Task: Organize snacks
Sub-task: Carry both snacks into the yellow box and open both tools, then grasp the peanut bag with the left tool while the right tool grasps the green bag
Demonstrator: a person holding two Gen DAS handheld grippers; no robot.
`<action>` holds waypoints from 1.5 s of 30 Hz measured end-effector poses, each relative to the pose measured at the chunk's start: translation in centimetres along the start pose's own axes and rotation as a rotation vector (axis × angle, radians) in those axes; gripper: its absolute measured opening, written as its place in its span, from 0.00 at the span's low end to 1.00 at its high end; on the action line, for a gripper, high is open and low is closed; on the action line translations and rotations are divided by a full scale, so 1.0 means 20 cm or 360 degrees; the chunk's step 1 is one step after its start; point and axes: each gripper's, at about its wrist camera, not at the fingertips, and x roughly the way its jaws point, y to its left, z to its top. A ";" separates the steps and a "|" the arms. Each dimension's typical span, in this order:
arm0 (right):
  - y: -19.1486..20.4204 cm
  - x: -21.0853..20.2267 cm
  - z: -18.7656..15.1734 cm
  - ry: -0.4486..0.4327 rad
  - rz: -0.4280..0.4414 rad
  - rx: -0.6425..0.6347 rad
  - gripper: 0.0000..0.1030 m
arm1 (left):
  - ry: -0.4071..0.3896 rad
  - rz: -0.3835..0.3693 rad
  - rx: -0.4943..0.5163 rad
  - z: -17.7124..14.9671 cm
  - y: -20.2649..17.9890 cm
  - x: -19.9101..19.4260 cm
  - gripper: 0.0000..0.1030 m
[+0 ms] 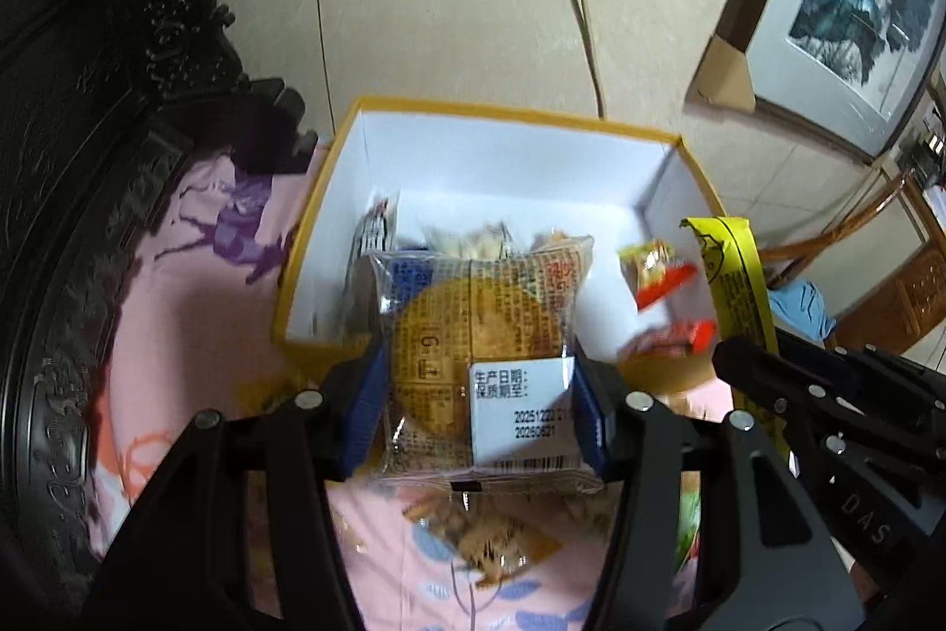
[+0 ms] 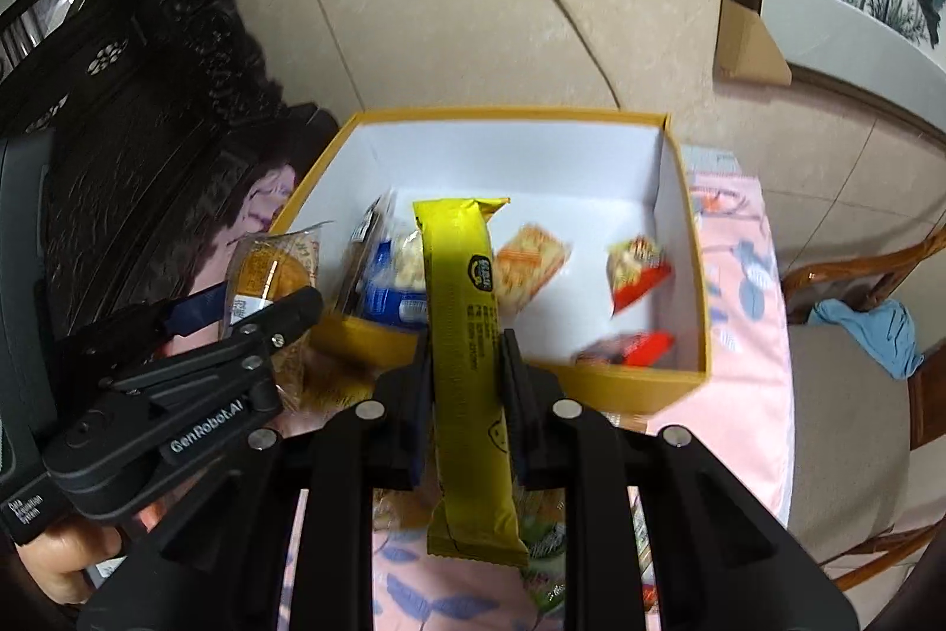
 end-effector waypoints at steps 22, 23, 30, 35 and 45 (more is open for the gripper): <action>-0.14 0.00 0.34 -0.0134 -0.0018 0.0076 0.72 | -0.0053 0.0035 -0.0173 0.29 0.15 -0.01 0.98; -0.14 0.00 0.27 -0.0106 0.0012 0.0058 0.72 | -0.0046 0.0040 -0.0157 0.24 0.14 -0.02 0.98; -0.10 0.08 -0.32 0.0165 0.0066 -0.0224 0.74 | 0.0124 0.0076 -0.0081 -0.29 0.15 0.00 0.98; -0.15 0.16 -0.72 0.0306 0.0084 -0.0306 0.74 | 0.0314 0.0058 -0.0105 -0.61 0.22 0.03 0.98; -0.23 0.42 -0.73 0.0374 0.0068 -0.0337 0.74 | 0.0413 0.0066 -0.0111 -0.77 0.26 0.03 0.98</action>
